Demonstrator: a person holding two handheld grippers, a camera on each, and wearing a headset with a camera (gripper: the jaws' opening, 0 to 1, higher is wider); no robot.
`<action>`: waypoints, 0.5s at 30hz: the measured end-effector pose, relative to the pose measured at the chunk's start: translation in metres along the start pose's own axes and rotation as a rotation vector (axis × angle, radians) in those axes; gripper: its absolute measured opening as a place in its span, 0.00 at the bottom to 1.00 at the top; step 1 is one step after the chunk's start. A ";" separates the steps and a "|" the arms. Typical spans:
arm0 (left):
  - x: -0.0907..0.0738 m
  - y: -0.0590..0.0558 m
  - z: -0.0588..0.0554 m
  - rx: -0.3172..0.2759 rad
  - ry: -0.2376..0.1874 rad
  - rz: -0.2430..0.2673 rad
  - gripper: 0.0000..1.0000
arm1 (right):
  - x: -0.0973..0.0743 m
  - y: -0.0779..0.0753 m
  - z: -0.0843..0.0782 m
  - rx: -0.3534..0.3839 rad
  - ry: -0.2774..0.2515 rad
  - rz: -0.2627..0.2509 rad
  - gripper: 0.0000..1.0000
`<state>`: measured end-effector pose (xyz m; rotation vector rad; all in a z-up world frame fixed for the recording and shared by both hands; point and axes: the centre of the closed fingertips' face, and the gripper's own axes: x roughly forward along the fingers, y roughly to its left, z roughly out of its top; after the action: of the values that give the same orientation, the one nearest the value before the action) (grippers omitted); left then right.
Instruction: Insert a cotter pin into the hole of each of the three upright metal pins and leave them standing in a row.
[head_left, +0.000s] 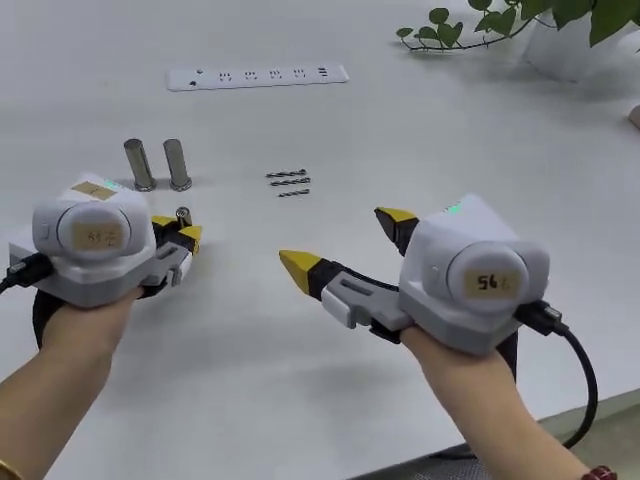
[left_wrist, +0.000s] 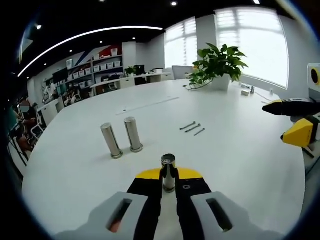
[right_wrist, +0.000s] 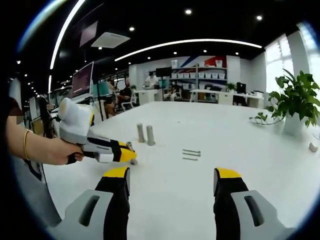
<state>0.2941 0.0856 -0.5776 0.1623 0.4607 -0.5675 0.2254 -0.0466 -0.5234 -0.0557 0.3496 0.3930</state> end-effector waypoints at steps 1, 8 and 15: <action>0.000 0.000 0.000 0.005 0.000 0.004 0.06 | 0.000 0.000 0.000 0.000 -0.001 0.001 0.65; 0.002 -0.001 -0.002 0.026 0.012 0.002 0.13 | 0.001 0.001 0.000 0.010 -0.001 0.008 0.64; 0.000 0.002 0.002 0.015 0.007 0.005 0.23 | 0.001 0.001 0.004 -0.002 0.024 0.039 0.62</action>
<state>0.2963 0.0864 -0.5759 0.1796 0.4628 -0.5653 0.2277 -0.0445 -0.5200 -0.0560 0.3745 0.4321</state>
